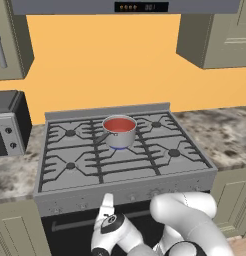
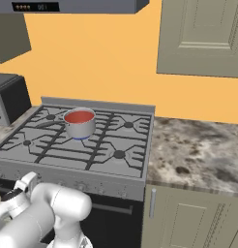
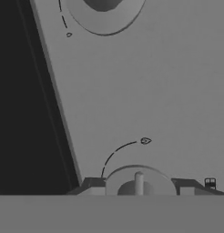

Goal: Wait until the marinara sauce is simmered to a deep red color and then turn off the stove.

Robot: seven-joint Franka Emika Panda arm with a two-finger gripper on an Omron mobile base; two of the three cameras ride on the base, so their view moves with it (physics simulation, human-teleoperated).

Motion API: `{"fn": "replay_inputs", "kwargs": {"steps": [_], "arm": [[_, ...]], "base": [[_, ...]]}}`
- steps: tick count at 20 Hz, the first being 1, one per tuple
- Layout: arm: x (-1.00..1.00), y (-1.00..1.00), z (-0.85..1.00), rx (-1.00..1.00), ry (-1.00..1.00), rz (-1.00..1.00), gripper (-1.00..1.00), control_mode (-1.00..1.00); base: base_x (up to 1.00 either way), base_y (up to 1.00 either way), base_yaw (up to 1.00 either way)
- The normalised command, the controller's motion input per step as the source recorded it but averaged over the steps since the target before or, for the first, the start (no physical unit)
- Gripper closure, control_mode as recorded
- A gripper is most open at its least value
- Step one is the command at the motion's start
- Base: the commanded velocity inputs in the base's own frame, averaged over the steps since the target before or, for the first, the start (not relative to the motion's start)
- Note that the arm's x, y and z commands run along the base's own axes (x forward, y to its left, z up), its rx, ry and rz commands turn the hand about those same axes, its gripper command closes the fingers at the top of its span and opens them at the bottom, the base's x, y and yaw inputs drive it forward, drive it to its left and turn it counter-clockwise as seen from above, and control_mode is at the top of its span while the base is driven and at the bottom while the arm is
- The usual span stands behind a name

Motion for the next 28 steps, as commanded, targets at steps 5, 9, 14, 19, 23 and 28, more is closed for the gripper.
{"fn": "replay_inputs", "kwargs": {"steps": [5, 9, 14, 19, 23, 28], "arm": [[0.0, -0.22, -0.26, 0.57, -0.02, -0.03, 1.0, -1.0], [0.0, -0.23, -0.44, 0.6, -0.09, -0.05, 1.0, -1.0], [0.0, -0.16, -0.31, 0.6, -0.05, -0.09, 1.0, -1.0], [-0.01, -0.19, -0.19, 0.54, -0.03, -0.11, 1.0, -1.0], [0.0, -0.19, -0.05, 0.53, -0.02, -0.11, 1.0, -1.0], [-0.03, -0.27, 0.0, 0.59, 0.0, -0.1, 1.0, -1.0]], "base": [[0.0, 0.0, 0.0], [0.0, 0.0, 0.0], [0.0, 0.0, 0.0], [0.0, 0.0, 0.0], [0.0, 0.0, 0.0], [0.0, 0.0, 0.0]]}}
